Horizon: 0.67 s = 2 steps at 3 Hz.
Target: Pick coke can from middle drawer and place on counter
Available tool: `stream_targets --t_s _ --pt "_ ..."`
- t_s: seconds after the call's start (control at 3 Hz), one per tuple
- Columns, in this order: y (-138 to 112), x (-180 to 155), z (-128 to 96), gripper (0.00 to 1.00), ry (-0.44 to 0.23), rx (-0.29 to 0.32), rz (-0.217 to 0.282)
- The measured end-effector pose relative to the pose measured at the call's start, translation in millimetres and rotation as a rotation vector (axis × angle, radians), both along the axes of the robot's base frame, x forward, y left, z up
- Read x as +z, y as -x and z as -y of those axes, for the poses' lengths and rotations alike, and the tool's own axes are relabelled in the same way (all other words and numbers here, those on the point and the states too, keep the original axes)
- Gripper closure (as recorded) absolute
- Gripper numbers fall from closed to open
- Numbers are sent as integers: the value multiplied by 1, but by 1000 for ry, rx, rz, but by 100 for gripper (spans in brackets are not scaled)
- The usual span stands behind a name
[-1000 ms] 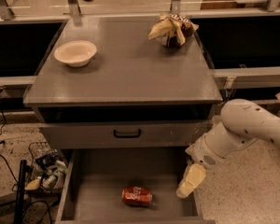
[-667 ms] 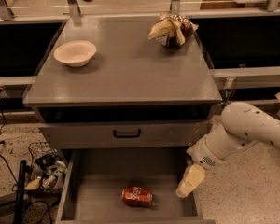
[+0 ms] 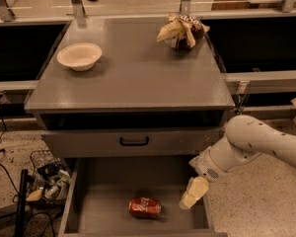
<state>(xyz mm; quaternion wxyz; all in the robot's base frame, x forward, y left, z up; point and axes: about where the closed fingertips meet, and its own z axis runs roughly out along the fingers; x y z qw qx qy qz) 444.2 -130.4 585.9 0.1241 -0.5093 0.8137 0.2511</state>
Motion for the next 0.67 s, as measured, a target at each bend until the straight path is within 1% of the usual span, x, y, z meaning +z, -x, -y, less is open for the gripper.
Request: stream_targets --t_s 0.33,0.67 --pt "2 -6 -2 0 10 6 2" --pt "20 -46 1 0 -7 -34 -30"
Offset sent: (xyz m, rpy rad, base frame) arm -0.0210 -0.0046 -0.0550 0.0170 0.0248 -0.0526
